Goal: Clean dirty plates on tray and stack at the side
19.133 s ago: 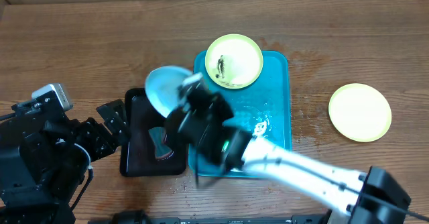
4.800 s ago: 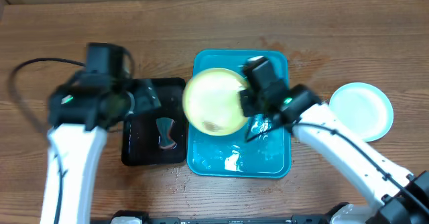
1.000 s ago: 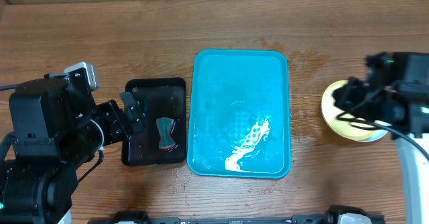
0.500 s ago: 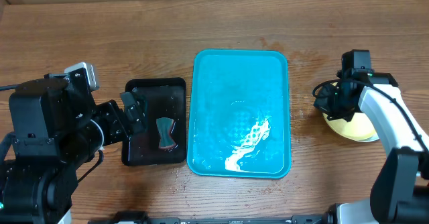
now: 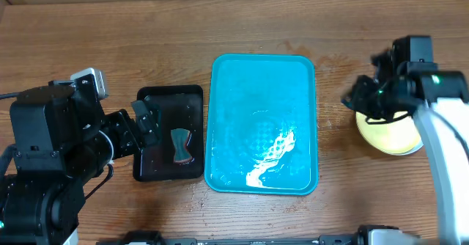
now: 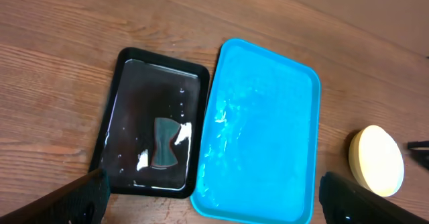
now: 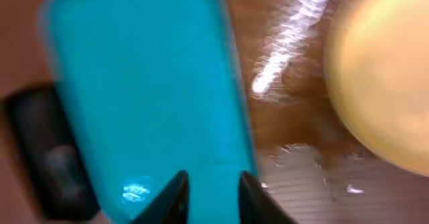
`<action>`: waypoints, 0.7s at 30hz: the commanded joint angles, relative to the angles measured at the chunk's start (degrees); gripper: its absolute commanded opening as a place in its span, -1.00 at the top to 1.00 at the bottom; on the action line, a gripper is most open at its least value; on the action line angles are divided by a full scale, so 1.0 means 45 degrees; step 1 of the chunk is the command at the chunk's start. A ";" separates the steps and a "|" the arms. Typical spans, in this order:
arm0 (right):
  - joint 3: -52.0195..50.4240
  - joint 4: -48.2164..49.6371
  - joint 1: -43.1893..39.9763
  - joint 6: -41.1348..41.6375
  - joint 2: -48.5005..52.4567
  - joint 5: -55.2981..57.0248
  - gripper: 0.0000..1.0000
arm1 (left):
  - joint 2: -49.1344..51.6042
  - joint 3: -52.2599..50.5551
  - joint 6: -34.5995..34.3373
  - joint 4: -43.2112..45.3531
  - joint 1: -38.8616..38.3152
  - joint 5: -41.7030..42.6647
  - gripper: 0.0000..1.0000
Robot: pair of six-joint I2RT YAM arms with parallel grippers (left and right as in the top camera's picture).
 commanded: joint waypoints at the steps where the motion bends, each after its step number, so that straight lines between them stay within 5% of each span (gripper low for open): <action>1: 0.0719 -0.0180 0.1656 -0.0520 -0.2229 -0.1336 -1.00 | 0.0010 0.0209 0.0325 0.0010 0.0073 0.0092 -0.99; 6: 0.0719 -0.0194 0.3133 -0.0491 -0.3895 -0.1273 -1.00 | 0.0010 0.0209 0.0325 0.0005 0.0073 0.0092 -1.00; 13: 0.0714 -0.1209 0.3235 -0.0957 -0.5353 0.2103 -1.00 | 0.0010 0.0209 0.0325 0.0005 0.0073 0.0092 -1.00; 21: -0.3313 0.4177 0.3026 -0.2157 -0.9238 0.3633 -1.00 | 0.0010 0.0209 0.0325 0.0010 0.0073 0.0092 -1.00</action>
